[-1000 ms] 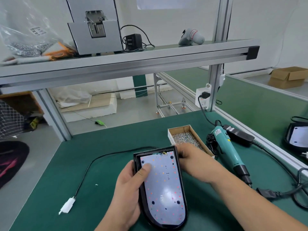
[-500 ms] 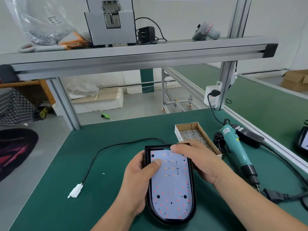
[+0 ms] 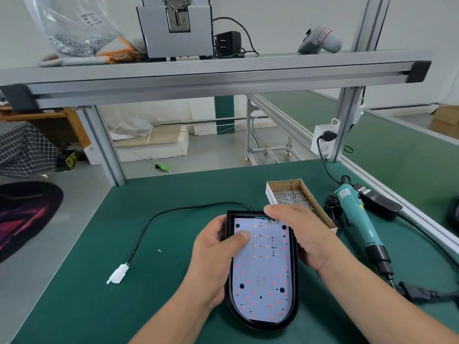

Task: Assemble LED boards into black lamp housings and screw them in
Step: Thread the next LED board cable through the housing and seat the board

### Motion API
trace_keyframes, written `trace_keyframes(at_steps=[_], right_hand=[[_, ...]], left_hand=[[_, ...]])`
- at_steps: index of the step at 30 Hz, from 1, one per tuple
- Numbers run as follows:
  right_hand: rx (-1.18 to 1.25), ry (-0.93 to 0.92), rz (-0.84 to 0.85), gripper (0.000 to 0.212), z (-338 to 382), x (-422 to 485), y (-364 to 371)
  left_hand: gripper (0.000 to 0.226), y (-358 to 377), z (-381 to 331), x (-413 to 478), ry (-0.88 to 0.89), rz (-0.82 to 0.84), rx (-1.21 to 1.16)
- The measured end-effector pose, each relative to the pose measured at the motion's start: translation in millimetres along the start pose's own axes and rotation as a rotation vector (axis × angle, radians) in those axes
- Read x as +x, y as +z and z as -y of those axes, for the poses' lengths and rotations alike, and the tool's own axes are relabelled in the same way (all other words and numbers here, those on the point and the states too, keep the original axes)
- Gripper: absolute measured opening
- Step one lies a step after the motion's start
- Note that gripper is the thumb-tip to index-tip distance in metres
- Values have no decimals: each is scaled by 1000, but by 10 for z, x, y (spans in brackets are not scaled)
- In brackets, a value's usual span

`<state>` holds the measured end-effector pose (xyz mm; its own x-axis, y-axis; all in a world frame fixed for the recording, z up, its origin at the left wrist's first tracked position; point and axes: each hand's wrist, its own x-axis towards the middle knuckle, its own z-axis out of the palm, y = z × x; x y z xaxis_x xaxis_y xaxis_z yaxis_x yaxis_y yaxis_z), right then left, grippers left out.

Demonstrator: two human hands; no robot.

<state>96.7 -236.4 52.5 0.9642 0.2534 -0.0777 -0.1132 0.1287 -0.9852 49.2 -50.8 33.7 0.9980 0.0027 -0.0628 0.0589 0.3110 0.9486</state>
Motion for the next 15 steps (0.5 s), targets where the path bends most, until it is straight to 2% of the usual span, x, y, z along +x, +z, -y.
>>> trace_keyframes(at_steps=[5,9,12,15], right_hand=[[-54,1,-81,50,-30,13,-9],[-85,1,-56,60,-10,-7,6],[-114,24,-59,78,18,-28,20],[-175,36,-50,85,16,-16,31]], left_hand=[[21,13,38,-4,-9,-29,41],[19,18,32,-14,-17,-41,50],[17,16,25,-24,-49,-54,62],[19,-10,45,-35,-78,-80,95]])
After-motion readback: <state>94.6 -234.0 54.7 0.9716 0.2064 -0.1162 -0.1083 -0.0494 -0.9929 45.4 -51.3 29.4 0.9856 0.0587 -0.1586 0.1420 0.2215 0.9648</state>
